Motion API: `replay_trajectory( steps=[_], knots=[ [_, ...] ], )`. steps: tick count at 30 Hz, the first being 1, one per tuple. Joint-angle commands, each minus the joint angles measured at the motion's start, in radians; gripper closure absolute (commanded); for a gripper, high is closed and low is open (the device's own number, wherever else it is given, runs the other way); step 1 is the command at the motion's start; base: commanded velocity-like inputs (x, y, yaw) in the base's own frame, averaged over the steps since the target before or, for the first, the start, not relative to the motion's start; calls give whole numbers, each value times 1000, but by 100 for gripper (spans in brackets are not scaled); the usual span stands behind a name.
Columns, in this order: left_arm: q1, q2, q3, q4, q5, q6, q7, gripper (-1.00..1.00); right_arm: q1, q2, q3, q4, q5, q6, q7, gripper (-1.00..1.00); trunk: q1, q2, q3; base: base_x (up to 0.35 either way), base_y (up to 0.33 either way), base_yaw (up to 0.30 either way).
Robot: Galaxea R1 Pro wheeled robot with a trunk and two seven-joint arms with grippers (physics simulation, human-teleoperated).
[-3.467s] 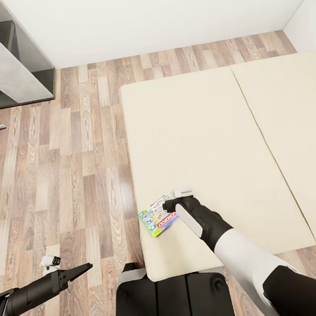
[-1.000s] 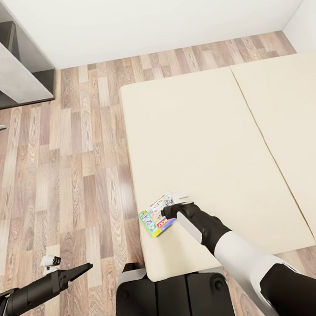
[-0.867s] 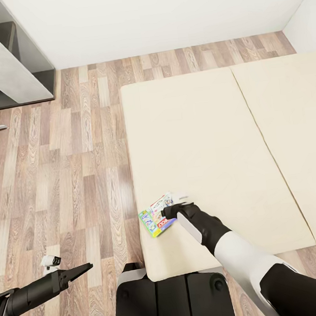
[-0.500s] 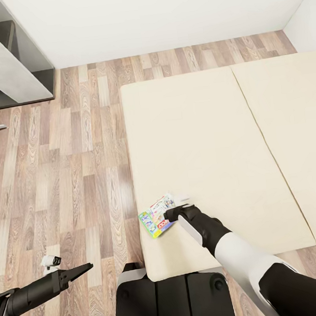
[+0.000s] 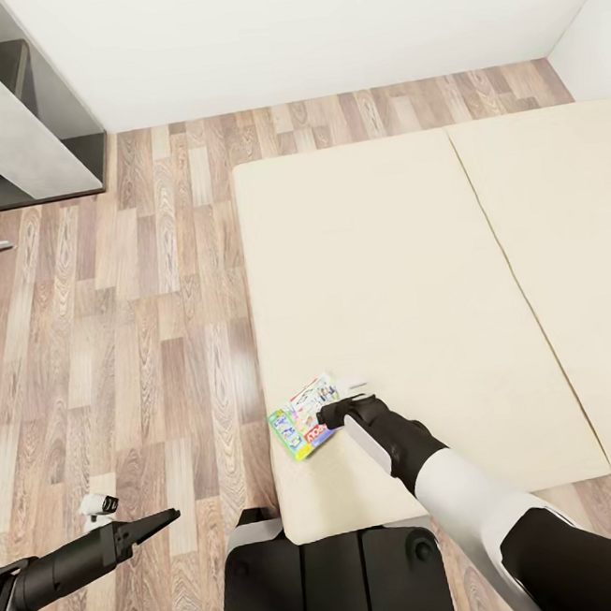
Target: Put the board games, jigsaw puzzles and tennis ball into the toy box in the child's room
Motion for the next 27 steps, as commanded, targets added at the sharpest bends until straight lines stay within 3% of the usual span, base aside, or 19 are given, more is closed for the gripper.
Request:
replay_trajectory(
  steps=[1, 27],
  knots=[
    [0, 0, 0, 0, -1, 11, -4, -100, -1, 0, 4, 0, -10, 3, -9, -100, 1, -2, -1, 0, 0, 0],
    [0, 0, 0, 0, -1, 10, -4, -100, -1, 0, 3, 2, -19, 1, 4, -100, 1, -2, -1, 0, 0, 0]
  ],
)
